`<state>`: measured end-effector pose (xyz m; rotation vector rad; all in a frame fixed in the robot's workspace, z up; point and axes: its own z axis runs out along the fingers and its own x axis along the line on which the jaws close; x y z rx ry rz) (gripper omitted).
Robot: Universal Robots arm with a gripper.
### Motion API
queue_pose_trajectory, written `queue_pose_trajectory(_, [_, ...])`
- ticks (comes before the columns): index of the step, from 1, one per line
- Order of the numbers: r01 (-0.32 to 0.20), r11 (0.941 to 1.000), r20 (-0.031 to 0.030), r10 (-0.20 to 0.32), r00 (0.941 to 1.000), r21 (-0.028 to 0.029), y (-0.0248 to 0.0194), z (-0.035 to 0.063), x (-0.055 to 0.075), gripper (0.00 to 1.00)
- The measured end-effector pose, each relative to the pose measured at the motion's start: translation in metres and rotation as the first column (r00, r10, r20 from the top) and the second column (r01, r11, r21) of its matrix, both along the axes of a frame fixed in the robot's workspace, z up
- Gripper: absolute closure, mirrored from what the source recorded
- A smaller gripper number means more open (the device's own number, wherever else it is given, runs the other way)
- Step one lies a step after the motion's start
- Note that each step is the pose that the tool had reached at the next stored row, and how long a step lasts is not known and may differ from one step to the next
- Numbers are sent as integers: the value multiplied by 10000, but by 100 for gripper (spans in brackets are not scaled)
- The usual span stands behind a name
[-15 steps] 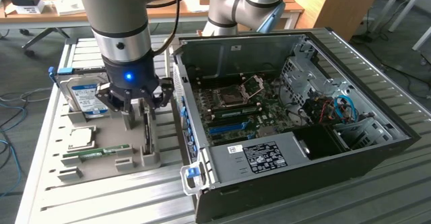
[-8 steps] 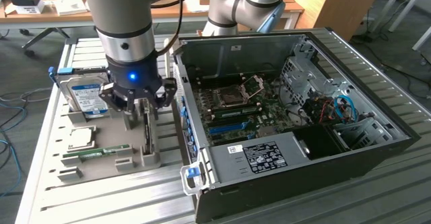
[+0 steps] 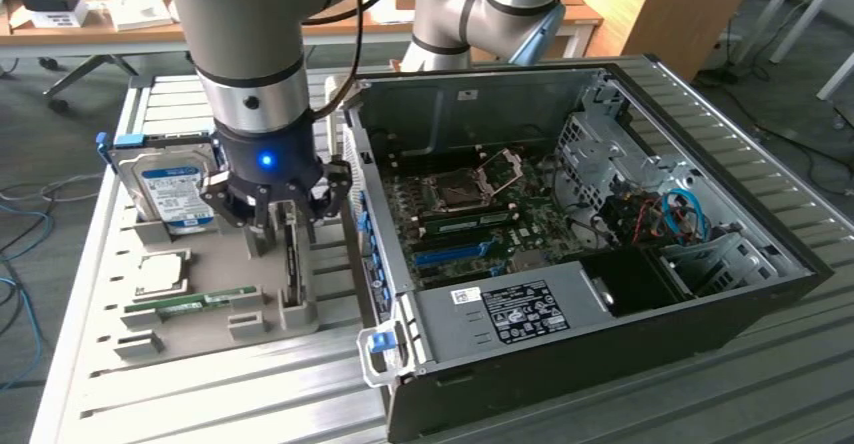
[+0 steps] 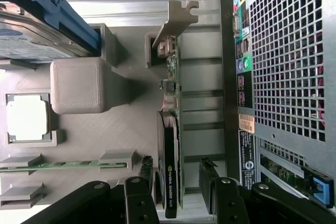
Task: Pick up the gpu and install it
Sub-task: 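Pick up the gpu and move the gpu toward the slot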
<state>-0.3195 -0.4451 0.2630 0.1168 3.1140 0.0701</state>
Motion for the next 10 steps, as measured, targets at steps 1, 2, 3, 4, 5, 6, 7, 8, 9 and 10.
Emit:
queue_pose_trajectory(1, [0, 10000, -1, 0, 10000, 0, 0, -16, 0, 51])
queue_pose_trajectory(2, [0, 10000, -1, 0, 10000, 0, 0, -33, 0, 51])
queue_pose_trajectory(3, [0, 10000, -1, 0, 10000, 0, 0, -48, 0, 51])
queue_pose_trajectory(4, [0, 10000, -1, 0, 10000, -1, 0, -63, 0, 51])
queue_pose_trajectory(5, [0, 10000, -1, 0, 10000, 0, 0, -78, 0, 51])
queue_pose_trajectory(6, [0, 10000, -1, 0, 10000, -1, 0, -93, 0, 51])
queue_pose_trajectory(7, [0, 10000, -1, 0, 10000, -1, 0, -107, 0, 51])
queue_pose_trajectory(8, [0, 10000, 0, 0, 10000, 0, 0, -121, 0, 51])
queue_pose_trajectory(9, [0, 10000, 0, 0, 10000, 0, 0, -133, 0, 51])
queue_pose_trajectory(10, [0, 10000, 0, 0, 10000, 0, 0, -145, 0, 51])
